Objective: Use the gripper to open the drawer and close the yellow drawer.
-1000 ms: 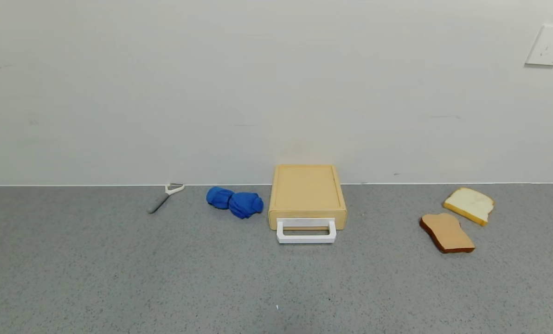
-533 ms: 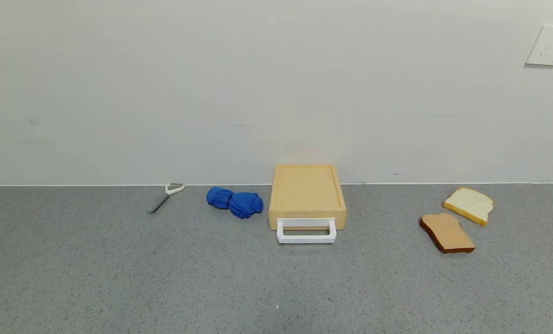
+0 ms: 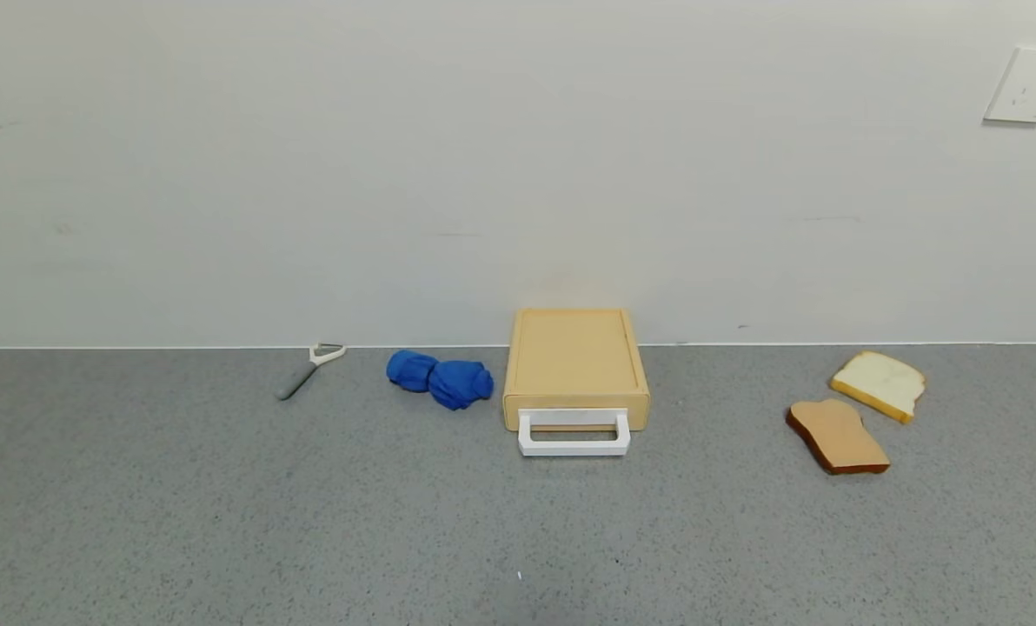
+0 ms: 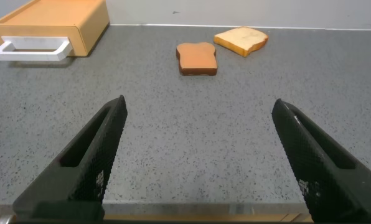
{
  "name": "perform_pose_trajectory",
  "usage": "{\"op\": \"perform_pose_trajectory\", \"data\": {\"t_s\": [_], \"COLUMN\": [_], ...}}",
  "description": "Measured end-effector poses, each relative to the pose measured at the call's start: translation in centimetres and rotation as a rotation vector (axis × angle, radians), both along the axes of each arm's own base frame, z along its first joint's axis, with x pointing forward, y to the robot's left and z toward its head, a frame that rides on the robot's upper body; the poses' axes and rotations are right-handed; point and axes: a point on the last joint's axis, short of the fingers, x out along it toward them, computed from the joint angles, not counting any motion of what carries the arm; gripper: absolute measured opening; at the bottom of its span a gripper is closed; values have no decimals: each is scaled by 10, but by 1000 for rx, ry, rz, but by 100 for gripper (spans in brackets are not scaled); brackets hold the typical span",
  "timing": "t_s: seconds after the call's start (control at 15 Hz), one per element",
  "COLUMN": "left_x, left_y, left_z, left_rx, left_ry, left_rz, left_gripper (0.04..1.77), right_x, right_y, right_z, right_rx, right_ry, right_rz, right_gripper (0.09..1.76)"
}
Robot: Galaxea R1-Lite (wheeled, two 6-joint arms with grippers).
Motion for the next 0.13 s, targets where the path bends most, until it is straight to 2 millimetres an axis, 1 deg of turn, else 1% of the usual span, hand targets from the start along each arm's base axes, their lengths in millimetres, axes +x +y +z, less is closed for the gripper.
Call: {"op": "perform_pose_trajectory", "data": {"t_s": [0.13], "left_x": [0], "left_y": [0], "left_z": [0], "left_rx": [0], "left_ry": [0], "left_rz": [0], "left_gripper": [172], "right_x": [0], "right_y": [0], "right_z": [0], "right_rx": [1], "right_ry": [0], "right_rz": [0], "right_gripper": [171]}}
